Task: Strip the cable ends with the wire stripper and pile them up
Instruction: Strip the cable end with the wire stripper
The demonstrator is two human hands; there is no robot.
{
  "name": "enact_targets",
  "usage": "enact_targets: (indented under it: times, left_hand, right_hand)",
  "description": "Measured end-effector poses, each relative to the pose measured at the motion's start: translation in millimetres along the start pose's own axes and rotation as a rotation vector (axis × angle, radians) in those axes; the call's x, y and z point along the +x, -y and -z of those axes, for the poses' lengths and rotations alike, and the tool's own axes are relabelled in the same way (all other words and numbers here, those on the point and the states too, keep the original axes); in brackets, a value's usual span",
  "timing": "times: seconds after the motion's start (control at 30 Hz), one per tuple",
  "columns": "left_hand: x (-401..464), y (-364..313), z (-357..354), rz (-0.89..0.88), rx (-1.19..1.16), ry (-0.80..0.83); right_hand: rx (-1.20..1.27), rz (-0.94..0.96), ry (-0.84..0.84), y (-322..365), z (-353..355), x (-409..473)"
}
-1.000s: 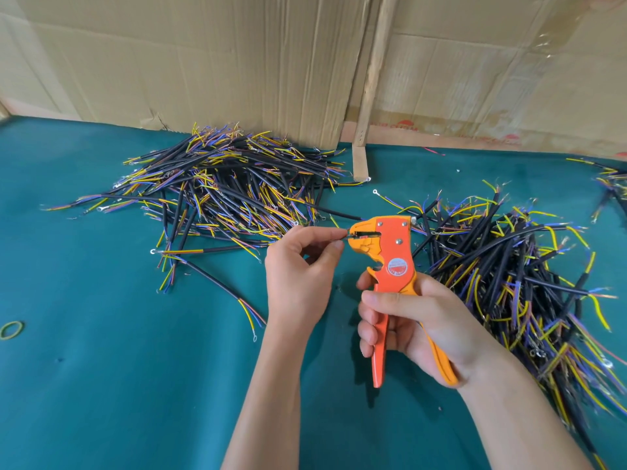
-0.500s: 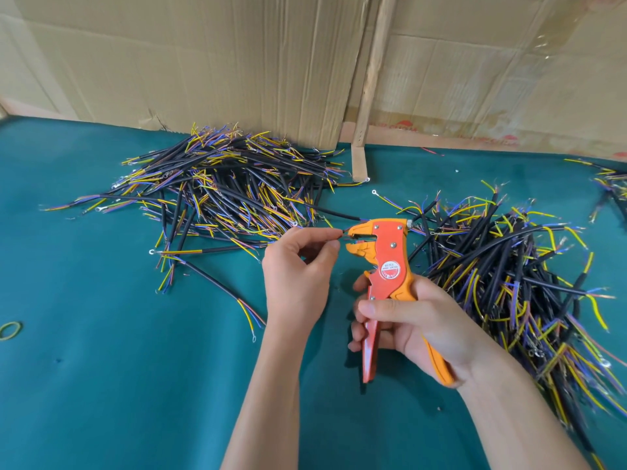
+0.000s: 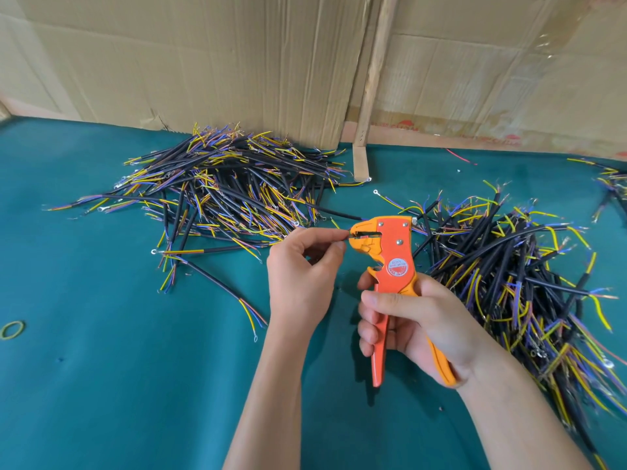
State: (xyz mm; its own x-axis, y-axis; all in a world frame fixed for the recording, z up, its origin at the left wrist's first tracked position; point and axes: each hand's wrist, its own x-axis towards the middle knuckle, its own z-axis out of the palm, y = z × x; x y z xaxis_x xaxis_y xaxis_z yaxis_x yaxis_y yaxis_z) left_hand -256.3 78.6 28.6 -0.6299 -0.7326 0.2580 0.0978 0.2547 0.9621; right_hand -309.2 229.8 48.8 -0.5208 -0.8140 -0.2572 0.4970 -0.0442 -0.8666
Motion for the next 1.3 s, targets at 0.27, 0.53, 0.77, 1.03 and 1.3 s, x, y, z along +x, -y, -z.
enact_targets:
  times: [0.27,0.53,0.77,1.03,1.3]
  left_hand:
    - [-0.5,-0.3,0.4,0.007,-0.018,0.013]
    - [-0.6,-1.2,0.0,0.017,-0.031,0.032]
    - [0.5,0.4,-0.6,0.041,-0.059,0.001]
    - [-0.9,-0.1,0.1,0.037,-0.068,0.018]
    - [-0.6,-0.8,-0.7,0.035,-0.068,0.035]
  right_hand:
    - [0.018,0.004,-0.004,0.1,-0.1,1.6]
    - [-0.008,-0.007,-0.018,2.7,2.5,-0.4]
    - [-0.010,0.033,-0.062,1.9,2.5,0.6]
    - [-0.042,0.014,-0.018,0.0,1.8,0.1]
    - [-0.038,0.009,-0.028,-1.7,2.3,1.6]
